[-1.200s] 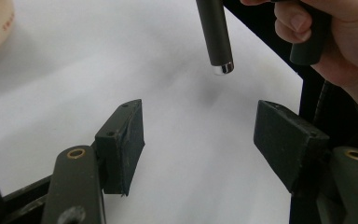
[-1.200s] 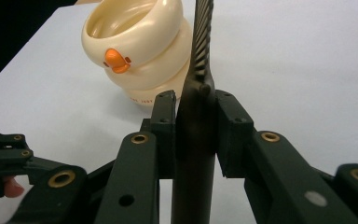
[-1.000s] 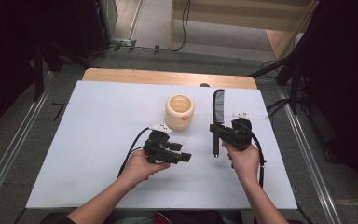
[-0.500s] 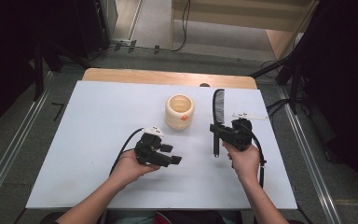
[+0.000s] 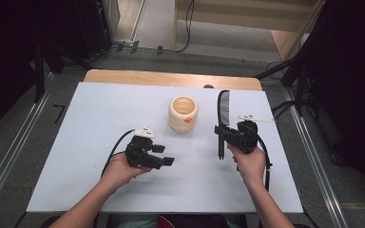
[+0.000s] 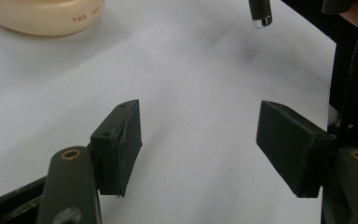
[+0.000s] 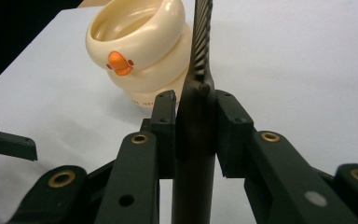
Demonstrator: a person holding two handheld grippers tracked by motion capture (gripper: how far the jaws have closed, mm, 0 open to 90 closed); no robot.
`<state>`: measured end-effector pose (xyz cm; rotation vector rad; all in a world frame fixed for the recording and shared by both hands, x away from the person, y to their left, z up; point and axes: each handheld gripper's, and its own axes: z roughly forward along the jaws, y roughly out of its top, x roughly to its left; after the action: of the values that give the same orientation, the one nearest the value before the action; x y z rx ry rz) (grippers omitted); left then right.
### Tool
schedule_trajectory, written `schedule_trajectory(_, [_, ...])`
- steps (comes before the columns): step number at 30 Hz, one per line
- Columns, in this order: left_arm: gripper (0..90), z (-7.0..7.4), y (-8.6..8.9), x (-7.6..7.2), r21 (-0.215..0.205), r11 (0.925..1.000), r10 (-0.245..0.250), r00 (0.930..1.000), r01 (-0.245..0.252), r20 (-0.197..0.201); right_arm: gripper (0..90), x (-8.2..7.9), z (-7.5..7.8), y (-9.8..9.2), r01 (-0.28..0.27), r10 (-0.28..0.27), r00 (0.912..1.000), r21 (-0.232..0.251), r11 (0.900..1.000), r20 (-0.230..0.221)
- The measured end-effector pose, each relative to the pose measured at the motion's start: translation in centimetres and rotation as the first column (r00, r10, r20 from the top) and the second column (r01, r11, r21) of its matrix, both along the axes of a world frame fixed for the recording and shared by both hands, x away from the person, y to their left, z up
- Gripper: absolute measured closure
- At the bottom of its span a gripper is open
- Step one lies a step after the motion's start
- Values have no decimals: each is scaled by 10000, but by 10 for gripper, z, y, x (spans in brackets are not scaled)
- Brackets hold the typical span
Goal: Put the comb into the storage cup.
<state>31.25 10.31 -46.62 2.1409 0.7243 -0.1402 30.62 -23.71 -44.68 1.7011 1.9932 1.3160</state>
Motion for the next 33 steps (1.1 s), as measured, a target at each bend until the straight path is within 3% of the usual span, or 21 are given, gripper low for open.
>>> schedule_trajectory(12, [289, -2, 18, -5, 482, 9988, -11, 9993, -7, 381, 700, 0, 1, -1, 2, -2, 10000, 10, 10000, 65])
schedule_trajectory(33, [285, -3, 56, -19, 701, 9938, 852, 9963, -860, 142, 700, 1, 6, 7, -136, 135, 9989, 12, 9999, 447])
